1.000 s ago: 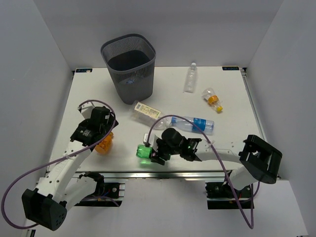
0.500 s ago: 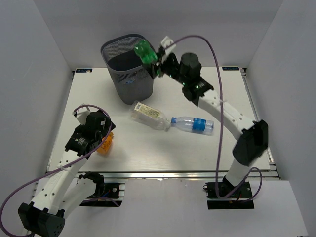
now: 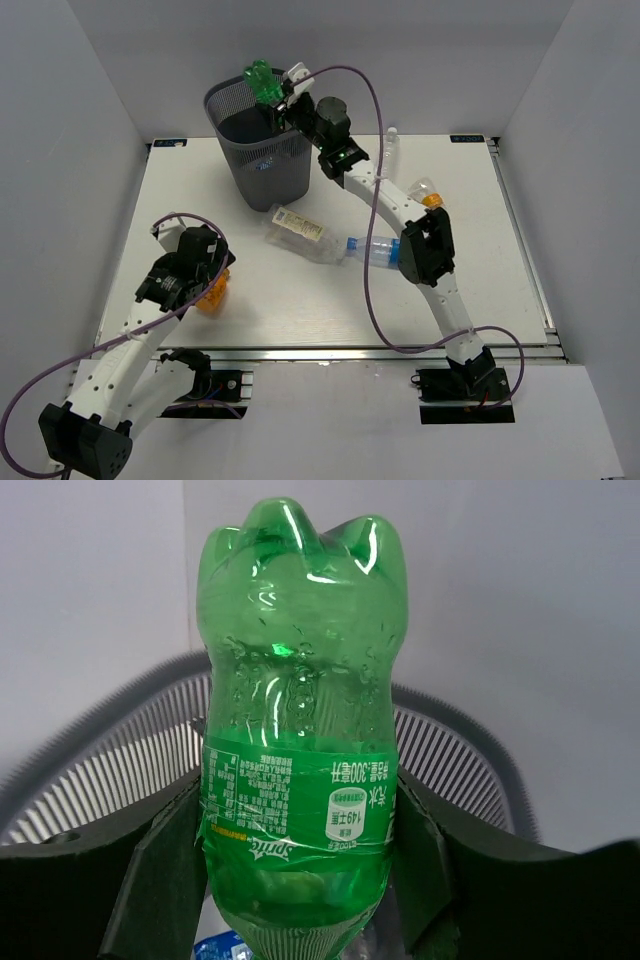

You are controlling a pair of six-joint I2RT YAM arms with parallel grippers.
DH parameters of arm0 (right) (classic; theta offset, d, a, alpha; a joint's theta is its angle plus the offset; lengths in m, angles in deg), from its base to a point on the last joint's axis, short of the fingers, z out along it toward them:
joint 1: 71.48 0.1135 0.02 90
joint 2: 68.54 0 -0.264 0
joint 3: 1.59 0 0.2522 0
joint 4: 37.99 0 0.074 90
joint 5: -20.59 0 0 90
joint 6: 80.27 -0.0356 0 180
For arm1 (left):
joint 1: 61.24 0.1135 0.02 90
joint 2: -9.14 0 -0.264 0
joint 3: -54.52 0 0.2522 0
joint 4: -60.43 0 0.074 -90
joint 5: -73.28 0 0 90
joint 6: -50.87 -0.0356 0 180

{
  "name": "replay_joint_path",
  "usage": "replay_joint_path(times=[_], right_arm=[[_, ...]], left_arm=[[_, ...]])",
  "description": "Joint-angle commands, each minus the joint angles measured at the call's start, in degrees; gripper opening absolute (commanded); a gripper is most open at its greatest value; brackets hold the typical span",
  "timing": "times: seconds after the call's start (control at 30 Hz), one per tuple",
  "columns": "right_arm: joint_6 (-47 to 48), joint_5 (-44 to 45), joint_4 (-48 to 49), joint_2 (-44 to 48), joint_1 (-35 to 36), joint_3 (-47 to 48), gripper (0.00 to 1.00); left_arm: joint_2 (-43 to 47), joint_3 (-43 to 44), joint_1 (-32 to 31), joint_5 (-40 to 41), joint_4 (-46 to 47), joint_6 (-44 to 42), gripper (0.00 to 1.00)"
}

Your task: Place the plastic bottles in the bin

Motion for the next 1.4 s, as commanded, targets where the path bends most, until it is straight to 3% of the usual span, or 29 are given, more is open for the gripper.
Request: replay_joint_path(times=[0.0,0.2,0.5,0.6,0.7,0.73,0.87,1.07,1.17,1.37], right_arm=[[0.8,1.7,10.6,-1.5,-0.4,5.8,0.59],[4.0,-4.7,10.5,-1.3,-0.7,3.6,0.89],[4.9,-8.1,10.3,4.7,-0.7,1.2,0.89],[4.7,-13.9,4.2,10.4,-0.7,-1.7,0.89],[3.6,-19.2,1.6,20.7,-0.8,-14.4,0.89],[3.4,-20.1,2.4,26.5,-0.7,-23.0,0.89],[4.4,-23.5,5.5,40.2,-0.7,-41.0,0.89],[3.3,-19.1,12.0,58.3,-0.7,-65.5,0.89],[0.4,-16.6,14.0,60.4,-0.7,-74.5,0.89],[-5.5,-16.4,14.8,61.2,-0.8,-81.2,0.89]], left_arm=[[0.1,0.9,-0.1,-0.6,-0.1,0.4,0.98],[0.5,-0.2,-0.1,-1.0,-0.1,0.2,0.98],[-0.4,-1.5,-0.1,-2.8,1.5,-0.1,0.98],[-1.3,-2.3,-0.1,-3.6,2.5,0.1,0.98],[-2.8,-3.3,-0.1,-6.3,4.9,-2.0,0.98],[-3.5,-3.1,-0.1,-7.1,5.0,-2.5,0.98],[-6.8,-1.5,0.1,-4.9,4.0,-3.6,0.98],[-13.2,1.5,0.9,0.1,2.6,-3.7,0.98],[-17.2,2.2,1.4,2.2,2.6,-3.2,0.98],[-23.1,0.5,1.9,-1.0,7.1,-3.4,0.98]])
